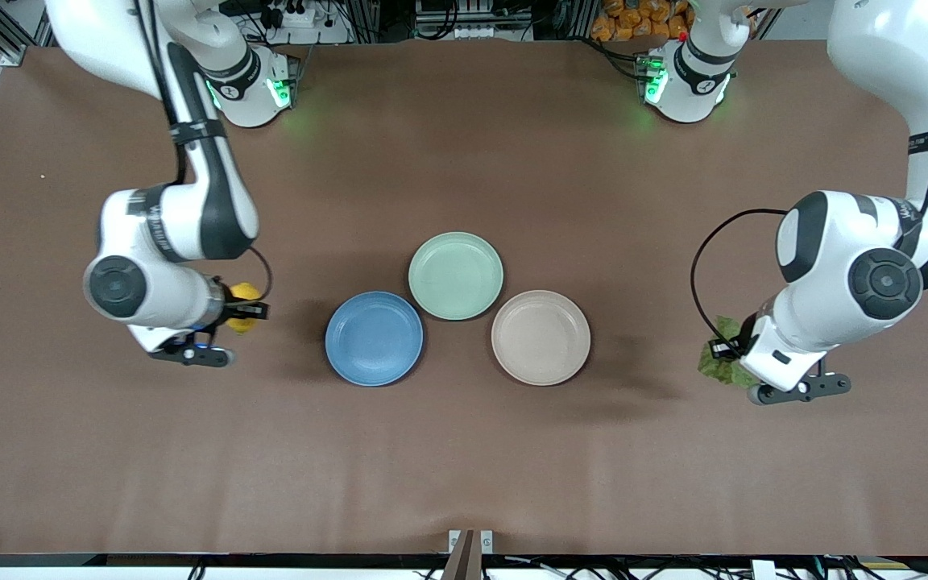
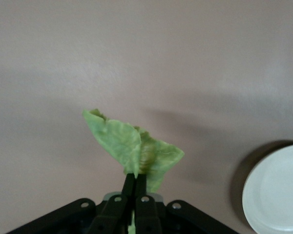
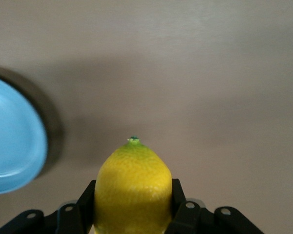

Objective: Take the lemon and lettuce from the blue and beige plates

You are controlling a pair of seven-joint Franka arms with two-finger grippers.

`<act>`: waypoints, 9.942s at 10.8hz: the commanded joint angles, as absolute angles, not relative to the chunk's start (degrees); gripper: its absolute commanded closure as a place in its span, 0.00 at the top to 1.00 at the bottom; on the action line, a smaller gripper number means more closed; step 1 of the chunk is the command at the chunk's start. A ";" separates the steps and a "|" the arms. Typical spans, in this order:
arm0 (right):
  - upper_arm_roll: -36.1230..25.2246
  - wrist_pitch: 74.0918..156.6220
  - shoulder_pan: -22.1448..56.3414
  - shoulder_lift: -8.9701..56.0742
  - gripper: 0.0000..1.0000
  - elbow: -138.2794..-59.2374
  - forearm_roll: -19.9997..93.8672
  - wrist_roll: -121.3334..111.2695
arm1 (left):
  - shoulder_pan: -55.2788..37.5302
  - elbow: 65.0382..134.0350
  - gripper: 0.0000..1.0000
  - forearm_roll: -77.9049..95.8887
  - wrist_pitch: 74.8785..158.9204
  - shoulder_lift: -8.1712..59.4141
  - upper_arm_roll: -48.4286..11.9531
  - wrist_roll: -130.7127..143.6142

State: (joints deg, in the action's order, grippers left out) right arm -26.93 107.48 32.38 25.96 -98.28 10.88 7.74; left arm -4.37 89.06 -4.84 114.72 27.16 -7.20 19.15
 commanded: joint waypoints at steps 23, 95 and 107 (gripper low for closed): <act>-32.08 140.88 31.47 27.42 0.25 -119.44 15.01 -9.65 | -1.93 116.15 1.00 -1.14 117.91 -2.37 -8.70 14.77; -16.92 101.34 6.19 13.45 1.00 -92.19 10.47 -18.74 | 0.79 87.28 1.00 0.44 88.86 0.70 -3.95 4.22; 1.49 91.95 -7.56 -0.17 1.00 -94.66 3.08 -1.86 | 0.70 87.36 1.00 0.44 89.21 1.14 -4.04 4.04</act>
State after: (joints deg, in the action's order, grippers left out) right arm -0.27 92.98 -6.34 3.17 -92.74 5.03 -4.24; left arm 0.63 87.30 0.49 89.64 1.56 -4.00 5.63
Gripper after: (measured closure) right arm 0.000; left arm 0.000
